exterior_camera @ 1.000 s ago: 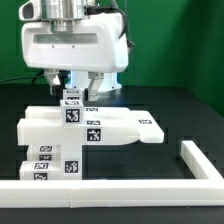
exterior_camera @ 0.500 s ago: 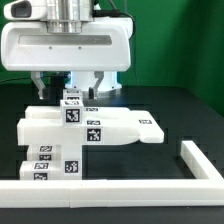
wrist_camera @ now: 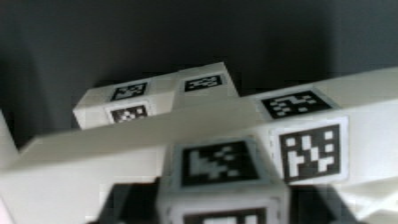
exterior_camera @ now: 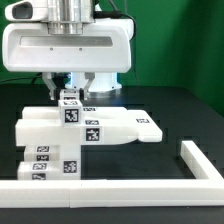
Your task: Assemble chair
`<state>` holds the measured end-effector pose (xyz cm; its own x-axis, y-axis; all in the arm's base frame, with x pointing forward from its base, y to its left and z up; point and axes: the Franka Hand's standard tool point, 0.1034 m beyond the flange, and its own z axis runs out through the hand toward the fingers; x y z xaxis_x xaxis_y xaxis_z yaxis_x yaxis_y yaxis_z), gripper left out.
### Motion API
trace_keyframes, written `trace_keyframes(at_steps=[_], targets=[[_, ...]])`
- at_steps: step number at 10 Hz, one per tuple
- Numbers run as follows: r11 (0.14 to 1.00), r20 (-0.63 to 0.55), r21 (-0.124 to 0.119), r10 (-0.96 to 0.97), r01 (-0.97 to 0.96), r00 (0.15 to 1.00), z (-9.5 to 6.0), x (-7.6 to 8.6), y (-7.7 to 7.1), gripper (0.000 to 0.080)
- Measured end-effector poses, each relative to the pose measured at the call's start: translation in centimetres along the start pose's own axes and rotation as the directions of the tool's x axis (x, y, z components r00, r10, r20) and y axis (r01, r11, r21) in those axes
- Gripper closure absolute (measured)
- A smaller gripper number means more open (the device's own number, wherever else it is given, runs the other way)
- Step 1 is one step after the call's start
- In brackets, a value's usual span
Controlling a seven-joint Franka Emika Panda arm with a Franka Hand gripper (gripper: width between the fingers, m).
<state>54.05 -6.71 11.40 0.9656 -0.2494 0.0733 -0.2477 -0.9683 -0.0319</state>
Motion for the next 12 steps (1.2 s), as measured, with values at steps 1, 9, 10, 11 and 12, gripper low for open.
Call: trace_keyframes(at_steps=[1, 9, 10, 11, 12], targets=[[0.998, 0.0, 0.0, 0.064, -0.064, 0.998, 0.0, 0.0, 0.0, 0.0515], [0.95, -0.002, -0.001, 0.311, -0.311, 0.95, 0.0, 0.0, 0.0, 0.0438], [0.95, -0.001, 0.002, 0.312, -0.312, 0.95, -0.1, 0.0, 0.0, 0.0256], [0.95, 0.001, 0.013, 0.313, -0.313, 0.95, -0.6, 0.1, -0.2, 0.0256], [0.948, 0.014, 0.031, 0.318, -0.318, 0.948, -1.6, 0.2, -0.4, 0.0172]])
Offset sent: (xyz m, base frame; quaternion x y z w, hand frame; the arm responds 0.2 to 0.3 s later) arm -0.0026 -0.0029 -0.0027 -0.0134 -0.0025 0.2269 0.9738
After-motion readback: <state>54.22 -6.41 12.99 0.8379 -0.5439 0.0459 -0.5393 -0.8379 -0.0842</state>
